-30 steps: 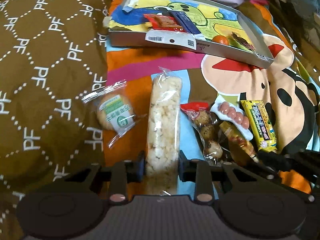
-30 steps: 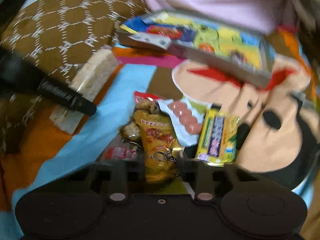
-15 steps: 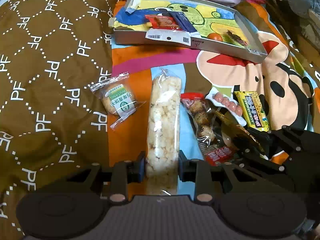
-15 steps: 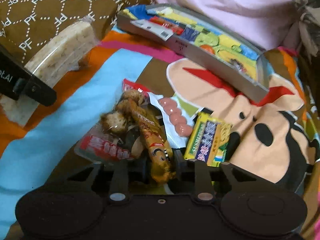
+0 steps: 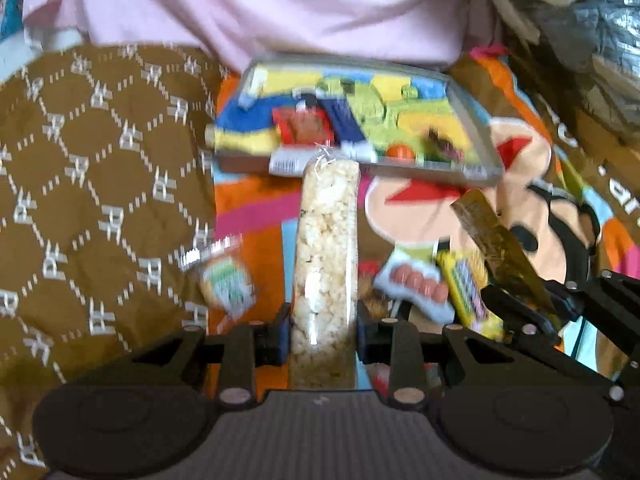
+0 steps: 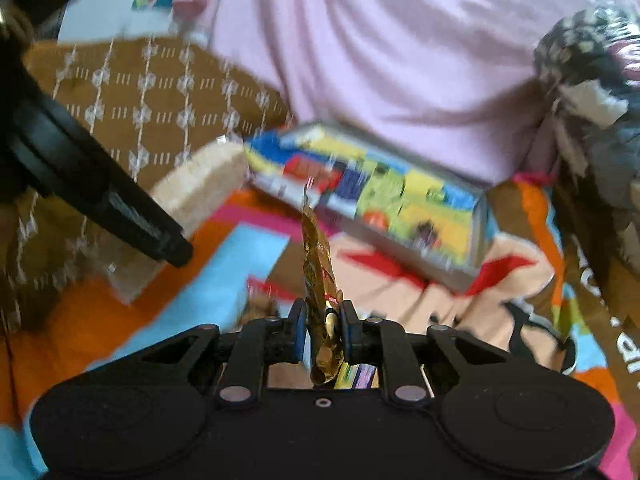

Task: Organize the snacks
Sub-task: 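Carry the rice cracker bar and gold treat into the grey tray and release both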

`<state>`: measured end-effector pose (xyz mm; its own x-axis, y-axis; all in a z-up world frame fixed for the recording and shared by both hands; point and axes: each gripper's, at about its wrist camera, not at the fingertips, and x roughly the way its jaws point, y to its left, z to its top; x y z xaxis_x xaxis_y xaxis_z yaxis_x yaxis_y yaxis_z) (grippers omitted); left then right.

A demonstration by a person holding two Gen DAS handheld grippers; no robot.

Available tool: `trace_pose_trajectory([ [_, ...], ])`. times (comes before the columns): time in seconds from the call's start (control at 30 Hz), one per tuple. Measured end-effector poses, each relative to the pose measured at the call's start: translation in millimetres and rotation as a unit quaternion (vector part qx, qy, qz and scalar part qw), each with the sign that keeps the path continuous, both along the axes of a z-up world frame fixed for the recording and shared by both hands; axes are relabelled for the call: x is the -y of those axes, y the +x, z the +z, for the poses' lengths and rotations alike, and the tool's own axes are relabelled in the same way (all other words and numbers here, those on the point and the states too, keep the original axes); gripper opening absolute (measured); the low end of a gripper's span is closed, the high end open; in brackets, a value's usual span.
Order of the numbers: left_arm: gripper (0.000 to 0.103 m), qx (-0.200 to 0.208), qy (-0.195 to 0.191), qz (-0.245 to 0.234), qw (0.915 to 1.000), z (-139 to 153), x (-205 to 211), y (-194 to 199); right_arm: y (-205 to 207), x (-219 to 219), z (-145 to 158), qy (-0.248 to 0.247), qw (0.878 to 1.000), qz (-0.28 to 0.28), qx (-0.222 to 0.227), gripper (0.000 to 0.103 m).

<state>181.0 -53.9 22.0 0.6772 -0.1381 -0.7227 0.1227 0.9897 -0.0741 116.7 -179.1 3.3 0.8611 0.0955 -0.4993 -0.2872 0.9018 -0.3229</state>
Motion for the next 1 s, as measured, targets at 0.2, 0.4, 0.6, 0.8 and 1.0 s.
trace_pose_trajectory([
  [0.2, 0.033, 0.048, 0.010, 0.010, 0.9987, 24.7, 15.2, 31.3, 29.9, 14.5, 35.3, 0.027, 0.999, 0.003, 0.038, 0.018],
  [0.4, 0.033, 0.087, 0.002, 0.023, 0.9959, 35.9, 30.7, 90.0, 91.8, 28.6, 57.8, 0.041, 0.996, -0.002, 0.076, 0.018],
  [0.6, 0.033, 0.117, -0.011, 0.012, 0.9930, 35.4, 52.1, 154.5, 167.3, 48.7, 49.6, 0.076, 0.994, -0.023, 0.077, 0.018],
  [0.8, 0.033, 0.115, -0.020, -0.003, 0.9932, 13.8, 74.7, 201.8, 222.6, 73.1, 34.0, 0.134, 0.989, -0.041, 0.048, 0.018],
  [1.0, 0.033, 0.082, -0.033, -0.007, 0.9961, -18.0, 79.8, 217.9, 246.5, 84.3, 7.8, 0.164, 0.985, -0.045, 0.002, 0.018],
])
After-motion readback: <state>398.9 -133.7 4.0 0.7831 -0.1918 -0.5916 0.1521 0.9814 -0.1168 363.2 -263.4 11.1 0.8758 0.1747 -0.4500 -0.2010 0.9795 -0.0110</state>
